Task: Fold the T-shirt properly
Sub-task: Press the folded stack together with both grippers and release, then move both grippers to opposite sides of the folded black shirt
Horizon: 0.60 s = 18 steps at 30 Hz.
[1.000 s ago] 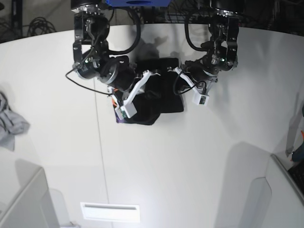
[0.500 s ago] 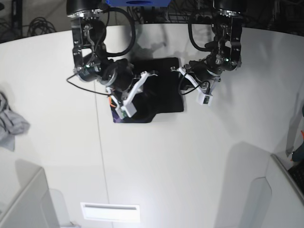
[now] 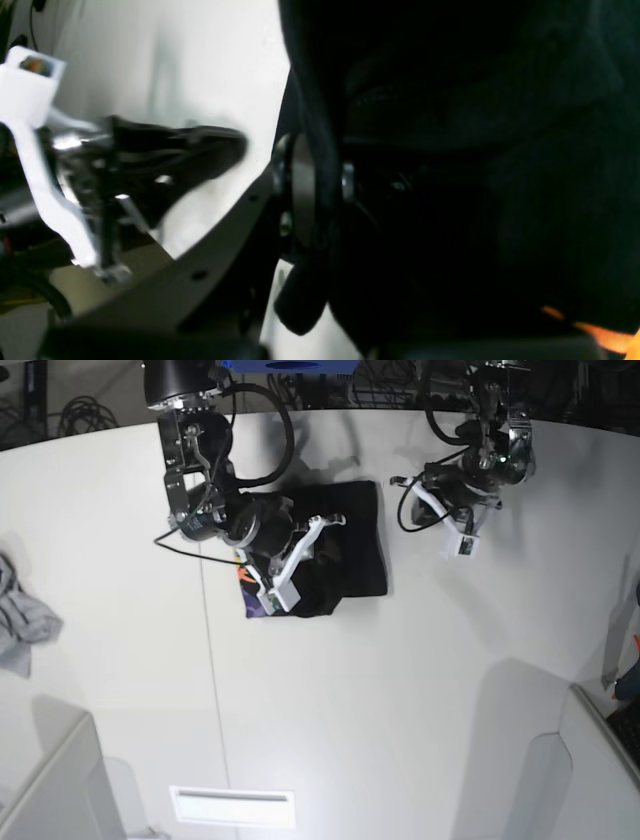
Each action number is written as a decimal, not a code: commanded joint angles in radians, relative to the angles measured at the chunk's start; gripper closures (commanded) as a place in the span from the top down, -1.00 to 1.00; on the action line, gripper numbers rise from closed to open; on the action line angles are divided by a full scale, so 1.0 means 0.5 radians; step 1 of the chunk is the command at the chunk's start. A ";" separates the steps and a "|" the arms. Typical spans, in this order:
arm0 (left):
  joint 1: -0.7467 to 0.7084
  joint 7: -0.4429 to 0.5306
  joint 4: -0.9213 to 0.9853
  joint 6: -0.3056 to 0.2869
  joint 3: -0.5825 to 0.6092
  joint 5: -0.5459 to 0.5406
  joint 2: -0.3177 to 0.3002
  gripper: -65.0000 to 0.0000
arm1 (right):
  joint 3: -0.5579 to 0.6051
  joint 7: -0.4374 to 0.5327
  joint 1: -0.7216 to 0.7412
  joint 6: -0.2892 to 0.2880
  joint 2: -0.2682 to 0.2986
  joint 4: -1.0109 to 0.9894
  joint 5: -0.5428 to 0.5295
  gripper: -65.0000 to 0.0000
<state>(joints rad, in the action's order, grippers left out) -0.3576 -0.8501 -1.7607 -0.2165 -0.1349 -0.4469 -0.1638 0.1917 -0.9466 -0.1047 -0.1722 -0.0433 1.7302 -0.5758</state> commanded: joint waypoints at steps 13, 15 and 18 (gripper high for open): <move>-0.127 -0.388 -0.110 -0.793 -1.168 0.027 -0.045 -1.00 | 0.272 0.032 0.039 -0.004 -0.025 0.055 -0.034 -0.08; -0.106 -0.431 -0.110 -0.845 -1.291 0.030 -0.045 -1.00 | 0.401 0.032 0.088 0.008 -0.025 0.018 -0.037 -0.15; -0.072 -0.446 -0.104 -0.857 -1.371 0.027 -0.085 -1.00 | 0.594 -0.017 0.193 0.091 -0.025 -0.053 -0.047 -0.16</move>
<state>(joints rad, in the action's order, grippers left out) -0.3962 -1.0893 -1.7996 -0.6373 -0.8120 -0.4198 -0.1898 0.4877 -0.9688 -0.0174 -0.1123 -0.0471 1.6863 -0.5709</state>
